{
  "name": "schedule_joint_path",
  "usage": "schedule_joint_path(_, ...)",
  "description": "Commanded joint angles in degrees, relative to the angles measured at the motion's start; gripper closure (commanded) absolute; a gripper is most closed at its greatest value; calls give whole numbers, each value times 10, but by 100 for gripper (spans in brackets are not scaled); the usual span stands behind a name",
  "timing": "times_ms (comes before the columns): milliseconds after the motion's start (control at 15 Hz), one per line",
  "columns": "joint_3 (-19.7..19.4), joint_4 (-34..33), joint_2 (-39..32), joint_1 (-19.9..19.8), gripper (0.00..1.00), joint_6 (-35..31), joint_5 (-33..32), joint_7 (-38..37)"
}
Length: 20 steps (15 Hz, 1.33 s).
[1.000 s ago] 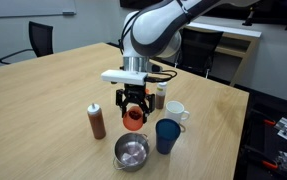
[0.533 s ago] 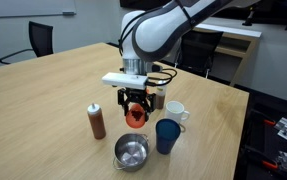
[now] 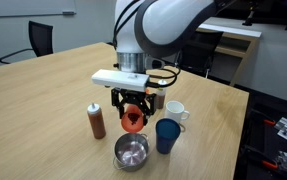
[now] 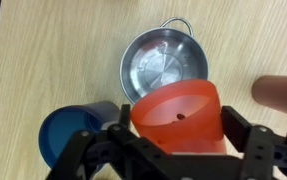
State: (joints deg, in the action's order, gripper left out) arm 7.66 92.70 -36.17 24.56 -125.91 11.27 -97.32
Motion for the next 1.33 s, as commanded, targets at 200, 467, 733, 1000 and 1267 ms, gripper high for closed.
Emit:
schedule_joint_path(200, -50, 42, 8, 39, 36, -62, -120, -90)
schedule_joint_path(467, -48, 38, 7, 56, 36, -56, -173, -144)
schedule_joint_path(733, -42, 32, 0, 69, 36, -52, -190, -173)
schedule_joint_path(1000, -42, 27, -5, 79, 36, -50, -205, -183)
schedule_joint_path(1267, -45, 22, -8, 96, 36, -48, -235, -188)
